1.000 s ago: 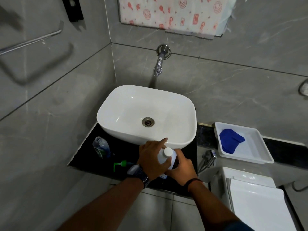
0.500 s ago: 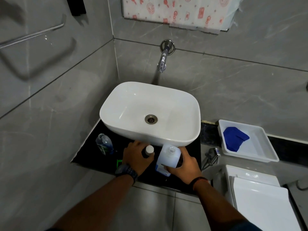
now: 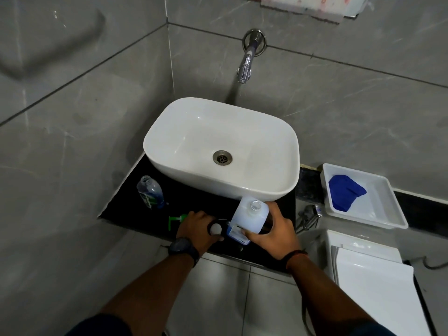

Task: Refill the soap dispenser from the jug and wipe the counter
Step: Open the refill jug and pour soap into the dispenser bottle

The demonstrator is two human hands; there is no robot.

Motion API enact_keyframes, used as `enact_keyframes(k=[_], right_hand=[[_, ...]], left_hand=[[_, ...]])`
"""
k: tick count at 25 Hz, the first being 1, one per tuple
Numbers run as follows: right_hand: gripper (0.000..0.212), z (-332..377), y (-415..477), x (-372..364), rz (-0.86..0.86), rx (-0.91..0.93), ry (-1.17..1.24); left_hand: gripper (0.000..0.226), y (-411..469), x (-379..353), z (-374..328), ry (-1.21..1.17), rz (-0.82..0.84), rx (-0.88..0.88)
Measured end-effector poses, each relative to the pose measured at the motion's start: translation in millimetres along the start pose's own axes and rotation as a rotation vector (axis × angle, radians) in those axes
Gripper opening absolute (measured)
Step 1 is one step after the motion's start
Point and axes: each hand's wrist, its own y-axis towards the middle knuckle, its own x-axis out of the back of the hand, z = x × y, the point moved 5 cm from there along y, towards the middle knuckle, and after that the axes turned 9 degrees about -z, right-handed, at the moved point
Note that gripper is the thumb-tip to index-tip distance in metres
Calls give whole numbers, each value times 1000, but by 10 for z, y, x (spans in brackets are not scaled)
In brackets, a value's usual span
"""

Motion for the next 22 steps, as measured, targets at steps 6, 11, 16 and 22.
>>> enact_keyframes(k=[6,11,16,22], right_hand=[[72,9,-5,-3,10,-21,-2],[72,19,0,-22,10,-15,-4],[70,23,16,-45,7,-12,8],[59,187,6,-31,-71,5,65]], left_hand=[[60,-184,737,799,-311,-665,547],[110,-84,952,1237,-259,-687,762],[95,272,769,1321,-551,-440,679],[55,308,963,1023,-547,-572,557]])
